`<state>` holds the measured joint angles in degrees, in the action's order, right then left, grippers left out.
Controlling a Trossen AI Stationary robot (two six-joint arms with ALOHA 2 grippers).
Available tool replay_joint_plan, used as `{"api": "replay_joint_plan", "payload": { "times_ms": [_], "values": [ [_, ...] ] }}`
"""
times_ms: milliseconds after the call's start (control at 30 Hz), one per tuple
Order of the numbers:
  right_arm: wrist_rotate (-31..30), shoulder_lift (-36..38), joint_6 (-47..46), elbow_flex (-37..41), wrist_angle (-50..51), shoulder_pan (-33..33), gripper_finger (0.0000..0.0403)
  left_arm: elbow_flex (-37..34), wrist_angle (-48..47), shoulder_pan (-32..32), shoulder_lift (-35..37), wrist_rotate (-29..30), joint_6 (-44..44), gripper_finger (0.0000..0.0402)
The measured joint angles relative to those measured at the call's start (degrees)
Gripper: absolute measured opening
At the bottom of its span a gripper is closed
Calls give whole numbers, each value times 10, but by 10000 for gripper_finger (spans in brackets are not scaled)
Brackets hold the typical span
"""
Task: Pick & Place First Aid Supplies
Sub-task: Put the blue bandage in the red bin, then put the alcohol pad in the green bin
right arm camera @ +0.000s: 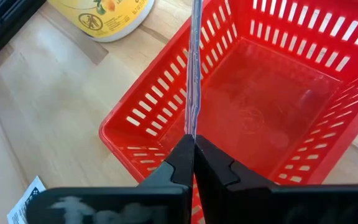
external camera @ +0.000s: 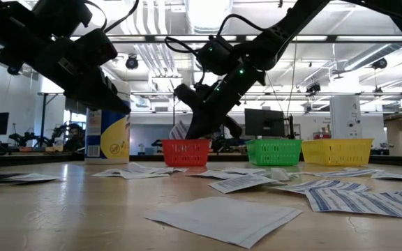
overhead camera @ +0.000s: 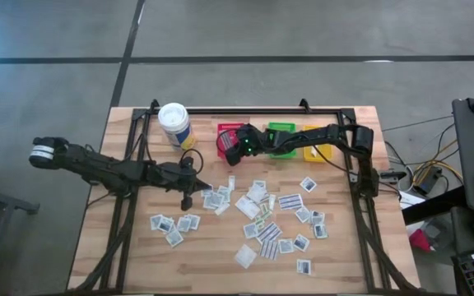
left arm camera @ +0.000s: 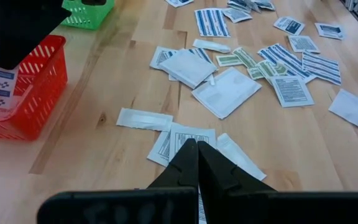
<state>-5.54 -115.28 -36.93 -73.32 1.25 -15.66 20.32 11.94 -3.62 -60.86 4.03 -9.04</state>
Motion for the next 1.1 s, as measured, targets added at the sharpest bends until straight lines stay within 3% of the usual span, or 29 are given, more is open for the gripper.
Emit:
{"api": "replay_joint_plan", "payload": {
  "times_ms": [367, 767, 1100],
  "values": [
    [0, 1, 0, -5, 5, -2, 12, 0, 0, 0, 0, 0, 0, 0],
    [4, 16, 10, -5, 21, -4, 98, 0, 0, 0, 0, 1, -5, 0],
    [11, 99, 54, -5, 92, 17, 116, 0, -1, -7, 0, 0, -47, 0]
  ]
}}
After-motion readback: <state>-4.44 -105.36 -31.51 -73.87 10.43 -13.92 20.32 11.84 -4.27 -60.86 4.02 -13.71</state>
